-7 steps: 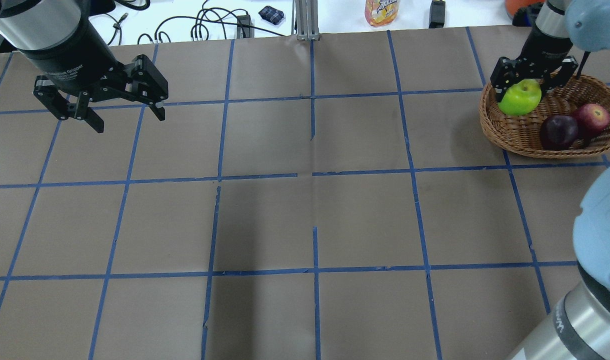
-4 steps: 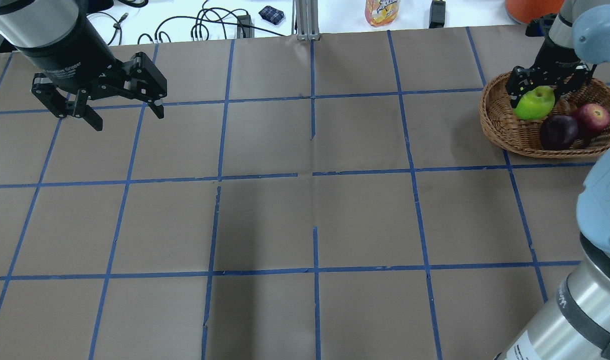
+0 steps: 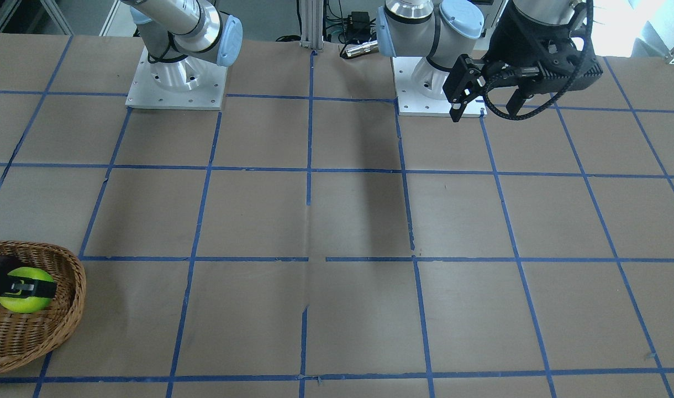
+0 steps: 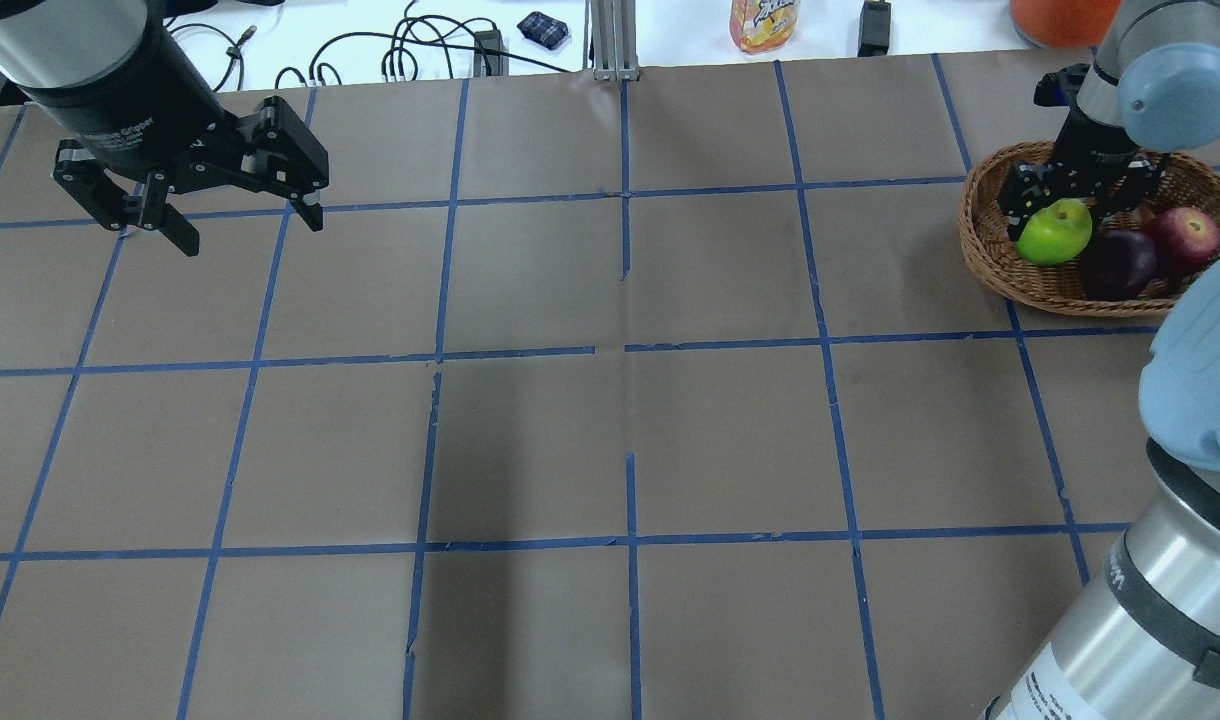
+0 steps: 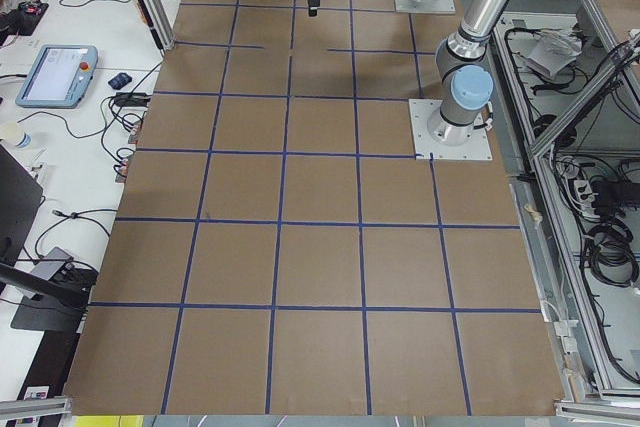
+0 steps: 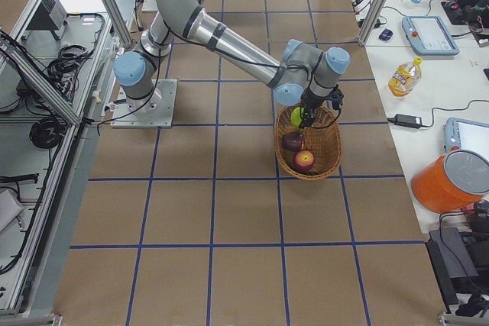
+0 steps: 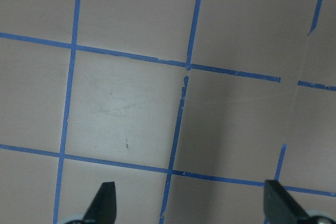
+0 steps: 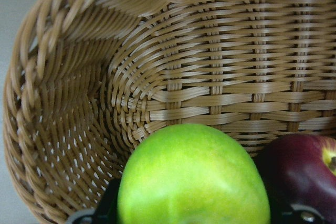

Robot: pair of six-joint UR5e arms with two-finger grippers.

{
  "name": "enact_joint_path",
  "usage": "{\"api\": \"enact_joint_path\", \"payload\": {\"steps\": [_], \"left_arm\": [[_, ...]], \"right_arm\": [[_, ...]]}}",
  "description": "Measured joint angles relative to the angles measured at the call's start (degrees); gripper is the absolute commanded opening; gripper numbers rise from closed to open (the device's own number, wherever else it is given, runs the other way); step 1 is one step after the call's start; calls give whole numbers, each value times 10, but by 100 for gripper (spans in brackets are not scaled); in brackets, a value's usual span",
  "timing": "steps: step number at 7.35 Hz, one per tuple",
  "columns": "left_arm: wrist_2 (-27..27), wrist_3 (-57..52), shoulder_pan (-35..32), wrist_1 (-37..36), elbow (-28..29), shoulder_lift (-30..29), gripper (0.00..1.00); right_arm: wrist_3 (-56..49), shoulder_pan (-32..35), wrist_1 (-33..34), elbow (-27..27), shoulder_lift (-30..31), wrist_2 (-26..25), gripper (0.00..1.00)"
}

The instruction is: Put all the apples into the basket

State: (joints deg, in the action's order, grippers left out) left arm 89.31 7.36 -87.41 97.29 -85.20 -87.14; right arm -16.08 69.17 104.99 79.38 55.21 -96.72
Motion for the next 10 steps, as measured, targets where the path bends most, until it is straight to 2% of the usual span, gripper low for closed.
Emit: {"api": "enact_joint_path", "payload": {"steps": [4,6,8,10], "left_arm": [[4,0,3,-1,0,1,100],[8,0,3,0,0,2,100],[9,0,2,1,-1,7,100],[8,0,2,0,0,10,100]], "right_arm": [[-1,2,-27,-8,17,-16,100],[2,23,-65,-7,75,0,100],[23,76,-104,3,142,18,100],[96,135,-139,25,203,58,100]]}}
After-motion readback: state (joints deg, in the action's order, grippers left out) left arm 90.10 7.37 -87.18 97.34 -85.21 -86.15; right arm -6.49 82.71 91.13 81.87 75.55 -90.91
